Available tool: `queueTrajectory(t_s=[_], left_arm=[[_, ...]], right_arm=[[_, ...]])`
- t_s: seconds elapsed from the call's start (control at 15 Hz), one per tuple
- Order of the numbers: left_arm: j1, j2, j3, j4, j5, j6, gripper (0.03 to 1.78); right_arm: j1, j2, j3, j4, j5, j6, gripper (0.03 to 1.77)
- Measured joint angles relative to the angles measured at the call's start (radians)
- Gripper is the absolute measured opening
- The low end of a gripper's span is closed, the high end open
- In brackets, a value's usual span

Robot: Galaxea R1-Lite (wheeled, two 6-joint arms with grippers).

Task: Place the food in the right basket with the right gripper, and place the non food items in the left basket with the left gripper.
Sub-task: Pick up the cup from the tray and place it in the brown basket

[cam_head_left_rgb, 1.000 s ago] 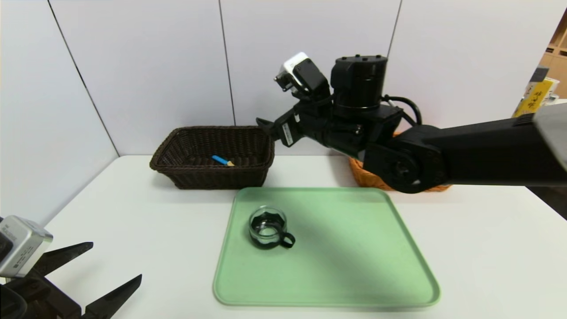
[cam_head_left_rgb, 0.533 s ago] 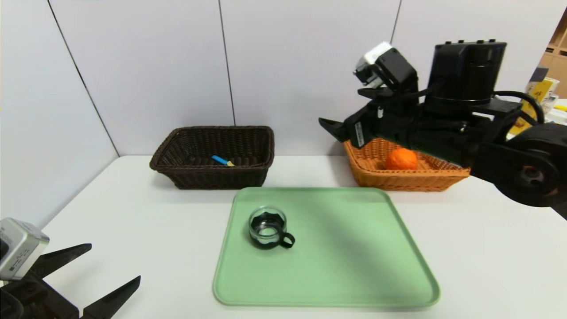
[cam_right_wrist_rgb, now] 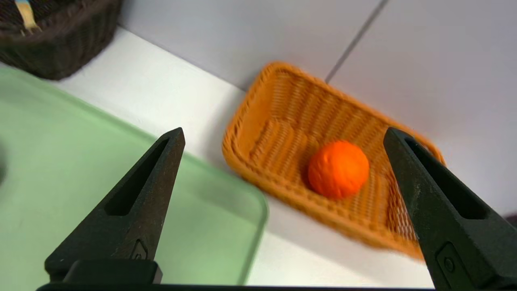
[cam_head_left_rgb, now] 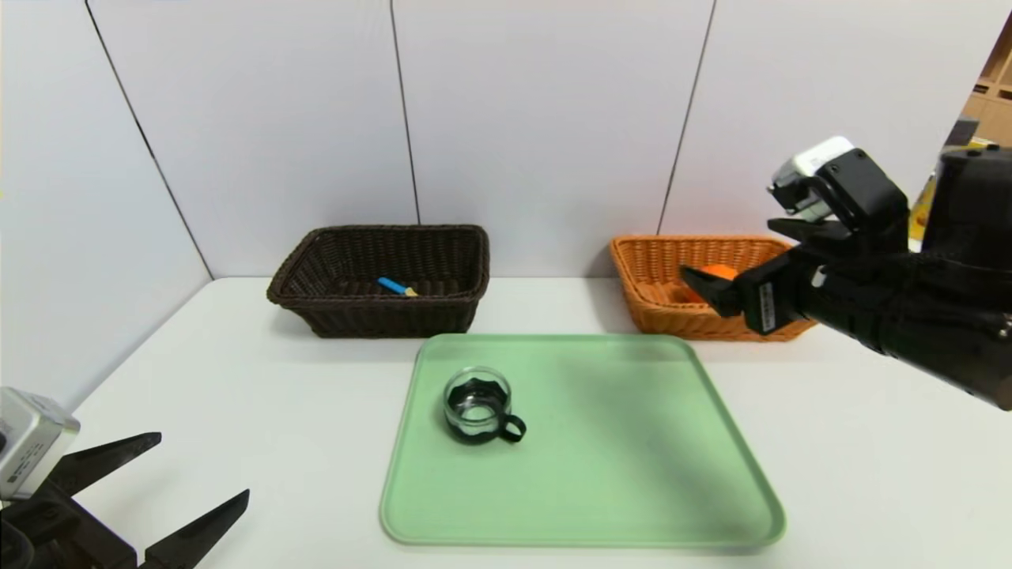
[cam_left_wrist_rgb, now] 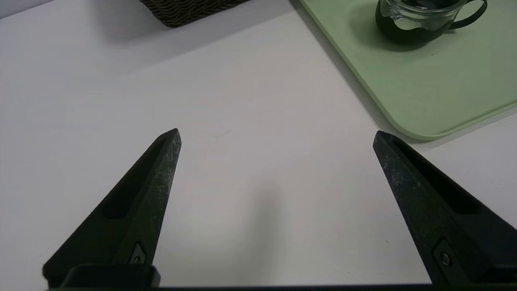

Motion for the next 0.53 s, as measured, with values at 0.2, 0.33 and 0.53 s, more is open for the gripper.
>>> queueTrajectory(t_s=[0.2,0.33,0.53], left_arm=[[0.0,-0.011,0.008,0.0,0.0,0.0,1.69],[0.0,-0.013,0.01,0.0,0.0,0.0,1.69],[0.0,-0.019,0.02,0.001,-0.001,0.0,1.69]], right_arm=[[0.0,-0.109,0.136,0.0,-0.059,0.026,1.69],[0.005,-0.172,0.204,0.0,-0.098,0.042,1.69],[0.016,-0.238,0.268,0.001,-0.122,0.047,1.69]])
